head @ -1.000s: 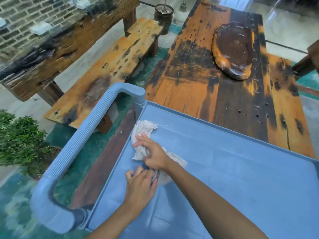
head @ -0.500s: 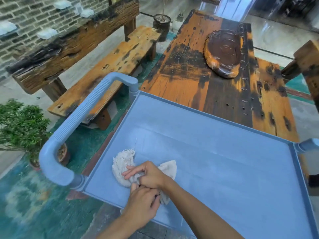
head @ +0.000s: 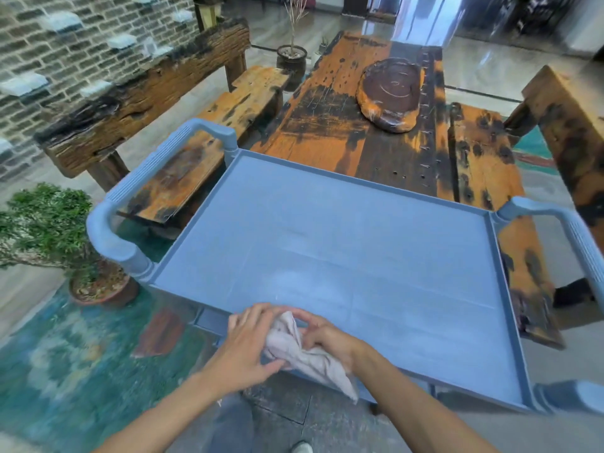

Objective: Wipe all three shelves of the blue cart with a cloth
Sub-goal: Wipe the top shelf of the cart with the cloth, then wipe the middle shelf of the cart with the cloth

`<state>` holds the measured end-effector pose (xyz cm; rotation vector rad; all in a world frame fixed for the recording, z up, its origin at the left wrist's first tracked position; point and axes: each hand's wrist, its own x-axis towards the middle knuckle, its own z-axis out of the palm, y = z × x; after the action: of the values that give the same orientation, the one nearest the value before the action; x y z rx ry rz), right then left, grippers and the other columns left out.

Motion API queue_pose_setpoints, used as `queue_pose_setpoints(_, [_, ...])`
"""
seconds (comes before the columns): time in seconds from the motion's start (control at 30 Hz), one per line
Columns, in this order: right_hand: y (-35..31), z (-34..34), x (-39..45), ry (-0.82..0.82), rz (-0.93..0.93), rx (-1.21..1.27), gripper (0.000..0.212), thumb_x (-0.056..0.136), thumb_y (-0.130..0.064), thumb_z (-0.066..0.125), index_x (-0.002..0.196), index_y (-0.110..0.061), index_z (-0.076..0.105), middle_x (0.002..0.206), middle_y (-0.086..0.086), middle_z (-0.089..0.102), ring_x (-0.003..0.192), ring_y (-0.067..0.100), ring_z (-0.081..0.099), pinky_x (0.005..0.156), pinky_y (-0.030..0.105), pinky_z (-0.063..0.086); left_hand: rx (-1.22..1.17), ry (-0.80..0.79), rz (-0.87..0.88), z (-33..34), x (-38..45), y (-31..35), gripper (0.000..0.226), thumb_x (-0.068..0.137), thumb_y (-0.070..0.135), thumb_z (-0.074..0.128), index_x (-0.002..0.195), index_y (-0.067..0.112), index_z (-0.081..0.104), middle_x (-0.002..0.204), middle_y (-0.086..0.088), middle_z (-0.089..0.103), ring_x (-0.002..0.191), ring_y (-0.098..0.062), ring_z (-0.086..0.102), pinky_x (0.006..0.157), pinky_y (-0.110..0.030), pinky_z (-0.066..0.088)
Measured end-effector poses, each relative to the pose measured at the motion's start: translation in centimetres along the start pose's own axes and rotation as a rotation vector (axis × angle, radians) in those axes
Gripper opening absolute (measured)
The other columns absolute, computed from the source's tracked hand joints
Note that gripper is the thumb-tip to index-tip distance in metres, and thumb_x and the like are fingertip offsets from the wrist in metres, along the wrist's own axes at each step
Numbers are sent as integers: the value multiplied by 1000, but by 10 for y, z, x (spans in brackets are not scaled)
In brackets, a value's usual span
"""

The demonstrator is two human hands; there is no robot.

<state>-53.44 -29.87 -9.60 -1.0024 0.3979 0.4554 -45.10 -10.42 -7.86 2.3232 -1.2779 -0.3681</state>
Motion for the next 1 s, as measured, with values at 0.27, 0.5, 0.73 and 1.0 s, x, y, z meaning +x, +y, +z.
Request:
queue_pose_setpoints(0.27, [13, -1, -63, -49, 134, -197, 48, 84, -25, 77, 131, -28, 64, 130, 6, 70, 118, 21, 68, 97, 30, 53, -540, -271, -171, -10, -16, 22, 44, 70, 42, 87, 86, 16, 57, 76, 8, 55, 70, -8, 48, 67, -26, 38])
queue_pose_setpoints(0.5, [36, -10, -71, 119, 53, -628, 29, 89, -28, 78, 103, -3, 72, 92, -3, 68, 86, 12, 61, 75, 25, 46, -641, -508, -343, -7, -42, -15, 27, 81, 32, 75, 80, 22, 50, 78, 3, 48, 72, -12, 42, 69, -33, 30])
queue_pose_setpoints(0.73, [72, 18, -18, 229, -21, -564, 25, 100, -26, 65, 114, -6, 70, 98, 3, 72, 87, 14, 61, 77, 32, 48, -868, -411, -566, -3, -59, -67, 52, 71, 49, 83, 106, 20, 56, 92, 1, 51, 88, -9, 51, 84, -30, 38])
queue_pose_setpoints(1.0, [110, -5, 128, 419, 64, -671, 38, 86, -69, 61, 116, -46, 71, 128, -19, 66, 122, 11, 62, 107, 28, 47, -777, -248, -558, 51, -15, -199, 25, 83, 28, 79, 100, 13, 70, 106, -11, 71, 104, -28, 65, 99, -37, 45])
